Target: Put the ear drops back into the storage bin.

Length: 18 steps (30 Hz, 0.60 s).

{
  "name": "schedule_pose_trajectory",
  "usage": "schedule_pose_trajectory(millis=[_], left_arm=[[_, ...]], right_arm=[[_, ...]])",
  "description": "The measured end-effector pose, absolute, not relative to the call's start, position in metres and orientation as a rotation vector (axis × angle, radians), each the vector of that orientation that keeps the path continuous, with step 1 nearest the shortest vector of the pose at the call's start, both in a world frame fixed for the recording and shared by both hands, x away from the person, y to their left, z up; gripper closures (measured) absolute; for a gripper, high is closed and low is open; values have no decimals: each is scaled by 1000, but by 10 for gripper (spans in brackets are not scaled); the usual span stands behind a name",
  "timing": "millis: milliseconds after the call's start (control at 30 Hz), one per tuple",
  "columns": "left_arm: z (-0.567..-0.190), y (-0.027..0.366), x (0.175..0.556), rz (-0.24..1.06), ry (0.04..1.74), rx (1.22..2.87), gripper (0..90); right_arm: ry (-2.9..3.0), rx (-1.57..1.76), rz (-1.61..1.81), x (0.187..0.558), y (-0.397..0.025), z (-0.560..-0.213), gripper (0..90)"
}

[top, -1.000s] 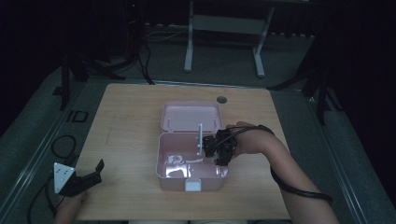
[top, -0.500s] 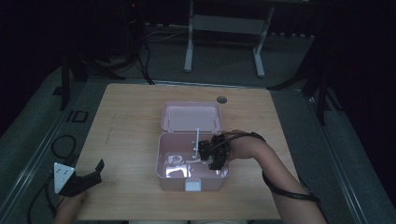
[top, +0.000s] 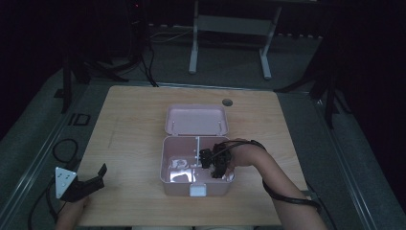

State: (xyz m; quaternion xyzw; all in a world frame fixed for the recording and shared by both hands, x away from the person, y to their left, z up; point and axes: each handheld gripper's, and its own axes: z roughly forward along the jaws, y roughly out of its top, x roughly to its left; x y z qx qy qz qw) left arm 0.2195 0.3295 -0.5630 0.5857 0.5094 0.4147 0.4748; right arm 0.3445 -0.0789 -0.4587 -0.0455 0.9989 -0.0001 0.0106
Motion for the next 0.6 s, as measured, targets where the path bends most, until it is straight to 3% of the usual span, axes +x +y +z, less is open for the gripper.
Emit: schedule_pose_trajectory(millis=[600], left_arm=[[-563, 330, 219, 1015, 1245, 1433, 4]], right_arm=[[3127, -118, -152, 354, -71, -489, 593]])
